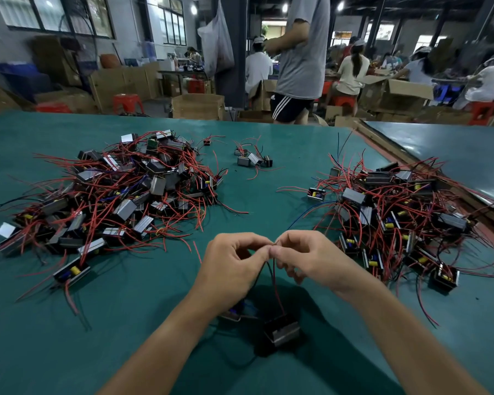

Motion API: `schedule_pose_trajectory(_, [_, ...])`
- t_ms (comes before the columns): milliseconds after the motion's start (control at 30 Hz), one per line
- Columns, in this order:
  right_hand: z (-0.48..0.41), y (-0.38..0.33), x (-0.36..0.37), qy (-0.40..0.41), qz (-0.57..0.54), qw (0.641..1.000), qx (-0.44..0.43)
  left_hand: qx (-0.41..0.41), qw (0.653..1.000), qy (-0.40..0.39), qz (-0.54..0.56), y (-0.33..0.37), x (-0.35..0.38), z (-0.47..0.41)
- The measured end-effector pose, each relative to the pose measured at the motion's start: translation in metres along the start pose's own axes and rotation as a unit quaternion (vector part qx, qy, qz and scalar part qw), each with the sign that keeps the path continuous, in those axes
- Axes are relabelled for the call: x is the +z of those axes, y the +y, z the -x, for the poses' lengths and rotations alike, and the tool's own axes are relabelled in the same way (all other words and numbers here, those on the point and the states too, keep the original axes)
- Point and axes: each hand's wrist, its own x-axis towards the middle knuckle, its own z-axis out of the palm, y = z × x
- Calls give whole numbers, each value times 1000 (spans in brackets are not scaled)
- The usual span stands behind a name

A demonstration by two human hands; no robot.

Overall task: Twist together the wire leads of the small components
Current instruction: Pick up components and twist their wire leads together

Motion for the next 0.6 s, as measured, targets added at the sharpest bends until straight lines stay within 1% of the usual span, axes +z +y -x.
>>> schedule_pose_trajectory(100, [-3,7,4,35,15,997,-66,-15,1000,-8,27,2,-1,1])
schedule_pose_trajectory(200, [-5,7,2,80,29,991,-100,-31,998,18,45,4,-3,0])
schedule_pose_trajectory(233, [-7,5,-1,115,30,986,-117,-30,998,36,39,3,-5,-1])
schedule_pose_trajectory(267, [-7,3,-5,170,18,975,-139,-22,998,56,33,4,-8,-2])
schedule_pose_trajectory(300, [-6,0,-12,243,-4,956,-163,-13,996,77,30,4,-11,-3])
schedule_pose_trajectory(333, [-5,-4,-23,325,-33,927,-186,-5,995,95,32,5,-14,-4])
schedule_pose_trajectory(400, [-1,-10,-49,468,-83,854,-212,-1,993,115,24,5,-19,-5])
schedule_pose_trajectory(433, [2,-10,-63,513,-95,827,-212,-4,993,119,10,4,-21,-5])
schedule_pose_trajectory(467, [2,-9,-74,537,-107,813,-197,-9,993,119,-6,3,-22,-5])
schedule_pose_trajectory(500, [1,-7,-81,551,-115,809,-166,-14,992,120,-22,3,-22,-5])
schedule_pose_trajectory(567, [-3,1,-84,536,-120,828,-108,-27,990,127,-57,2,-23,-6])
schedule_pose_trajectory(600, [-6,3,-80,521,-112,841,-95,-37,988,128,-80,0,-24,-7])
